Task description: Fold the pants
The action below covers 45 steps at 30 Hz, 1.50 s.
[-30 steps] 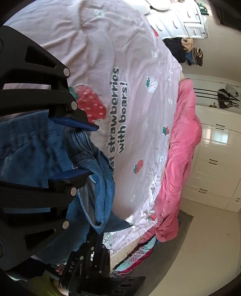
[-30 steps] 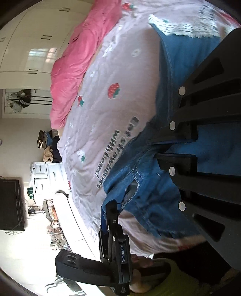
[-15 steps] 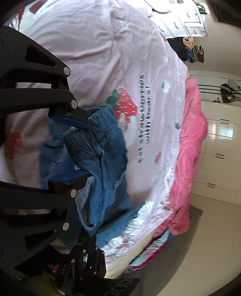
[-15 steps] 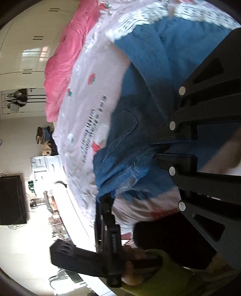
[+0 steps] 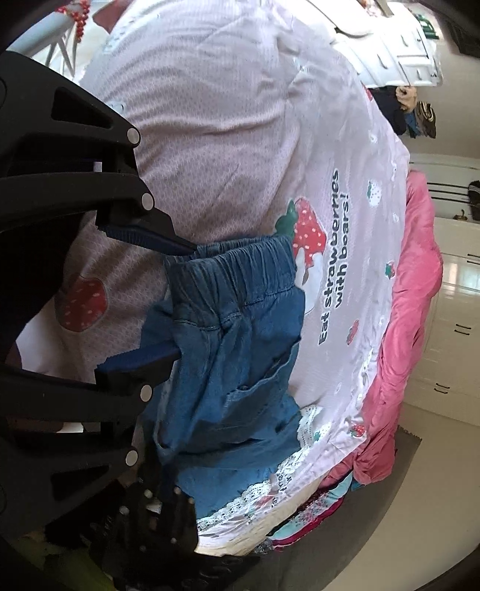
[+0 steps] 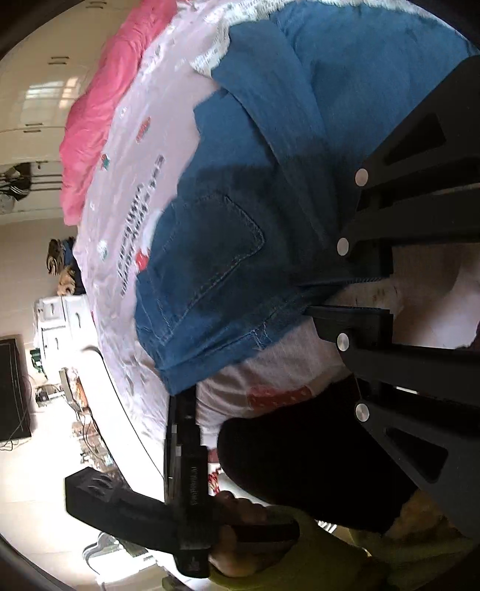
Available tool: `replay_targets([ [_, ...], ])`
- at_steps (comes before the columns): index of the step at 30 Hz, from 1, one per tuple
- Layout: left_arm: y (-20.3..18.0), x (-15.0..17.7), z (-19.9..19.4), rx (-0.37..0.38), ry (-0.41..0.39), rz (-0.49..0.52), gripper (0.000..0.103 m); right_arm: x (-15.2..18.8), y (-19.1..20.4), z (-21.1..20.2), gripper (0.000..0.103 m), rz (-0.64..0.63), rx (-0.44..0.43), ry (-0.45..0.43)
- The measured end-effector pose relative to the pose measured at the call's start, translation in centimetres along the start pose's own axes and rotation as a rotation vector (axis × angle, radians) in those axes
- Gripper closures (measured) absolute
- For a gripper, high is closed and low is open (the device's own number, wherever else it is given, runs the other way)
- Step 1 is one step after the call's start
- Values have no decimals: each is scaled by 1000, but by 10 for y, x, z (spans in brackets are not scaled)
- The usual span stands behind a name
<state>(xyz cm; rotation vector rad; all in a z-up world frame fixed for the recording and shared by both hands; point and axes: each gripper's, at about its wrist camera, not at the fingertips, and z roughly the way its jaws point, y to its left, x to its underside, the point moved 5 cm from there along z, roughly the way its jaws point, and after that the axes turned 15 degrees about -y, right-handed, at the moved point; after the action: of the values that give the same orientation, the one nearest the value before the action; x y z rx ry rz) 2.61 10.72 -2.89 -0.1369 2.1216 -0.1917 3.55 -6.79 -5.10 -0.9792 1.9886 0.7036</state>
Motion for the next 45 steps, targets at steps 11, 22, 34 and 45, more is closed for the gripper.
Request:
replay_targets([
  [11, -1, -10, -31, 13, -5, -11, 55, 19, -4, 14, 91, 77, -10, 70],
  [22, -46, -9, 14, 89, 50, 69, 55, -11, -13, -33, 67, 161, -35, -40],
  [34, -34, -13, 59, 54, 66, 73, 55, 8, -58, 12, 59, 130, 211, 118],
  [45, -33, -13, 87, 52, 84, 42, 55, 17, -66, 1, 59, 184, 181, 94],
])
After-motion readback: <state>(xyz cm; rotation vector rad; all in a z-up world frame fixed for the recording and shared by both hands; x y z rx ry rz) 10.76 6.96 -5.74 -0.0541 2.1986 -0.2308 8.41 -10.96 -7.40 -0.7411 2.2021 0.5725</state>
